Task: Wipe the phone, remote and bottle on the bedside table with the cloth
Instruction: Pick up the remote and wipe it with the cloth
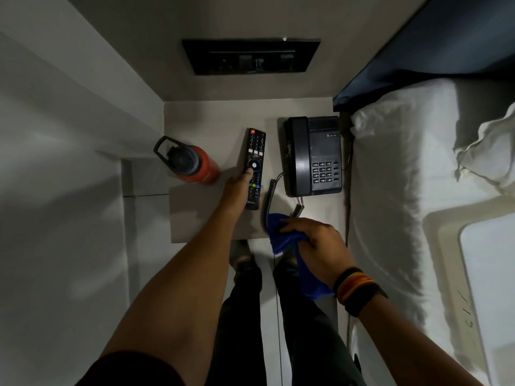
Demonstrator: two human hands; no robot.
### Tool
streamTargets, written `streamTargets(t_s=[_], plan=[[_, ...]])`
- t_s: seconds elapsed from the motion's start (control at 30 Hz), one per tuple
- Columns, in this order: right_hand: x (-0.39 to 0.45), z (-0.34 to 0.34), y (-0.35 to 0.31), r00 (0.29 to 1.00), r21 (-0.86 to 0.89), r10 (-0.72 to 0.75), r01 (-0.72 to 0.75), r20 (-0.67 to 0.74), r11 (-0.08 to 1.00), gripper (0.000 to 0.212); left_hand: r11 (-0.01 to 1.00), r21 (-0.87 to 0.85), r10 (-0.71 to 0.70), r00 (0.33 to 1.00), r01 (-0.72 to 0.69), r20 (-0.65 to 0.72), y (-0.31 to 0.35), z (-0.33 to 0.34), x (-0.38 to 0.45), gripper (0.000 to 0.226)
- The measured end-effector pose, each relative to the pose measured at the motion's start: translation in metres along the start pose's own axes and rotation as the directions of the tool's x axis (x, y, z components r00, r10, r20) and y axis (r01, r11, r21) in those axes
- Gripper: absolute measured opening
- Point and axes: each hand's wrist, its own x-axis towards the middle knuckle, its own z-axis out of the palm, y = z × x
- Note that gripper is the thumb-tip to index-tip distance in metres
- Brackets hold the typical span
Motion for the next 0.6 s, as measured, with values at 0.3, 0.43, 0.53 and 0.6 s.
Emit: streamTargets(t_s=[0.3,0.43,0.53,0.6], plan=[[0.006,0.007,0.012,0.993,0.107,0.116,-0.112,-0.032,0.988,0.055,0.983,0.108,0.169,0.961,-0.148,-0.217,-0.022,-0.016,0.001,0.036],[0.014,0.0,-0.001,0.992,0.174,0.091,-0.074,-0.093,0.982,0.055,0.997,0.041,0.079,0.969,-0.071,-0.236,-0.04,-0.032,-0.027,0.019],[0.018,-0.005,-0.012,0.993,0.199,0.073,-0.053,-0.098,0.979,0.054,0.993,0.016,0.116,0.925,-0.118,-0.363,-0.049,-0.05,-0.067,0.016],[0.021,-0.006,-0.018,0.993,0.206,0.058,-0.037,-0.099,0.978,0.053,0.95,0.105,0.305,0.804,-0.293,-0.51,-0.051,-0.066,-0.094,0.03]])
